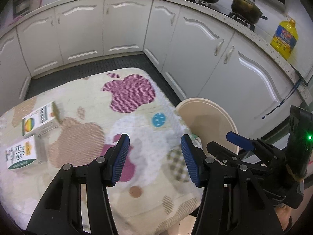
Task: Collect trash
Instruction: 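Move both open tools back over the milk cartons and foam block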
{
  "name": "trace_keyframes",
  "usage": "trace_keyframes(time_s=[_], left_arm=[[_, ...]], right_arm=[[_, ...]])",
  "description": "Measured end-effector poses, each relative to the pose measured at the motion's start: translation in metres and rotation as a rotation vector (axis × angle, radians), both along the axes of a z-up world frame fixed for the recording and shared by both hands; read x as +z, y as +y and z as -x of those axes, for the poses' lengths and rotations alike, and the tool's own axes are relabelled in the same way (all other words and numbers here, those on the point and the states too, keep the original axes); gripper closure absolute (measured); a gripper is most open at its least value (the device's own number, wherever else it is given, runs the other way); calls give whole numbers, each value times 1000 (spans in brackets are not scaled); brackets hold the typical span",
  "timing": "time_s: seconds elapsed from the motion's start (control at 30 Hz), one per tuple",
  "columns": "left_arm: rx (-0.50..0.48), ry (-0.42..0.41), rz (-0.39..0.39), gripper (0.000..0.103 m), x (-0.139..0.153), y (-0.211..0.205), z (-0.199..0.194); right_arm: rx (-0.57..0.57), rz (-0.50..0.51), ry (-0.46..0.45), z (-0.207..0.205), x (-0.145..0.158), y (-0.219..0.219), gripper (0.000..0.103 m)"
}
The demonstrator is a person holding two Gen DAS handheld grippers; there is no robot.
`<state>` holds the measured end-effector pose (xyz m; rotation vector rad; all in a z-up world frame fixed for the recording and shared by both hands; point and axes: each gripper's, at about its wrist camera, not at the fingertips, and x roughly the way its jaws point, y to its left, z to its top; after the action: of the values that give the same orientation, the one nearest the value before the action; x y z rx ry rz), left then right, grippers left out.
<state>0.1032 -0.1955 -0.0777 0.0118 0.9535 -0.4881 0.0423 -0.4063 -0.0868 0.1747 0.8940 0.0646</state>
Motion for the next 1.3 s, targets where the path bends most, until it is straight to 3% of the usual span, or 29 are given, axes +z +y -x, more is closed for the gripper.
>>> trace_keyframes(time_s=[0.17, 0.4, 0.7, 1.07, 1.3], left_arm=[[41, 13, 6, 42, -1, 38, 1], [102, 39, -1, 41, -7, 100, -2], [259, 67, -28, 41, -19, 197, -21], [511, 98, -78, 41, -55, 306, -78], [489, 161, -95, 41, -86, 321, -99]], right_arm=[[54, -1, 3, -7, 0, 27, 43], [135, 9, 12, -17, -2, 66, 43], [210, -2, 45, -30, -11, 103, 42], [273, 15, 68, -41, -22, 134, 42], [275, 1, 94, -52, -31, 141, 42]])
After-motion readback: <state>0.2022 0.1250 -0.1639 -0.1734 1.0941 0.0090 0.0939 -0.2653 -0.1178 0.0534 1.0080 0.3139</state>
